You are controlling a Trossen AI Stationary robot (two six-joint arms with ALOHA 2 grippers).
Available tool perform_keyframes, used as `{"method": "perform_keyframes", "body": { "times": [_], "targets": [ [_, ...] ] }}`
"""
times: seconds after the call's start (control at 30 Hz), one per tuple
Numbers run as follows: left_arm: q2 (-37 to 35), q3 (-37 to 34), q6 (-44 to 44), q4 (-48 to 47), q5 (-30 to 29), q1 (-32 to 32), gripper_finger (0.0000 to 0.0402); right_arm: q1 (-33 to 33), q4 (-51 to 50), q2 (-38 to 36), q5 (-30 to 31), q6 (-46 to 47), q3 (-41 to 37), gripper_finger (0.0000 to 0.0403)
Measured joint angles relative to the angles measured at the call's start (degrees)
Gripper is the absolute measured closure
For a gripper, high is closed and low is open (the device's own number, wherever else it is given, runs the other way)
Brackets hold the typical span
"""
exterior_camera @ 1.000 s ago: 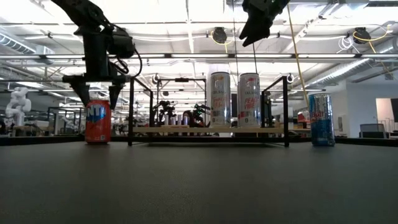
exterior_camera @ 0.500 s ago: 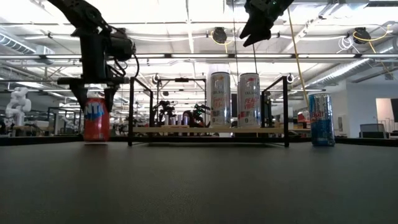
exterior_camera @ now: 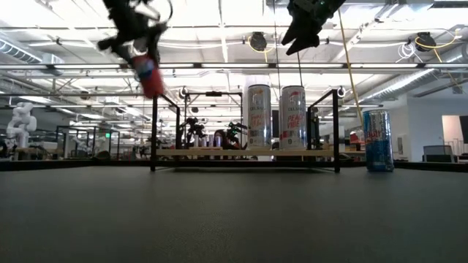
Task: Place canned beverage on shelf
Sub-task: Put the top orange soda can on the shelf
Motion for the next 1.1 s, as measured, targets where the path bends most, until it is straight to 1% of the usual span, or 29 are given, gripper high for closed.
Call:
{"method": "perform_keyframes", "body": {
  "times": [0.1,0.27,0.63,0.77,1.1],
  "targets": [
    [-0.1,2.5,3.0,7.3,-0.2,-1.5,0.0117,0.0,0.0,0.0,0.0,1.3,0.0,0.0112],
    [1.1,2.7,5.8,16.9,-0.2,-3.7,0.0116,0.0,-0.2,-0.1,0.0,3.0,0.0,0.0112],
    [11.2,2.7,5.5,31.0,0.6,-7.1,0.0116,0.1,-2.3,-0.1,0.0,4.1,0.0,0.0112],
    [14.5,2.8,5.4,31.2,1.1,-7.3,0.0116,0.1,-3.0,-0.1,0.0,5.3,0.0,0.0112],
    [23.2,4.9,5.4,25.8,2.1,-7.3,0.0116,0.1,-6.0,-0.2,0.2,6.0,0.0,0.0112]
  ]
}}
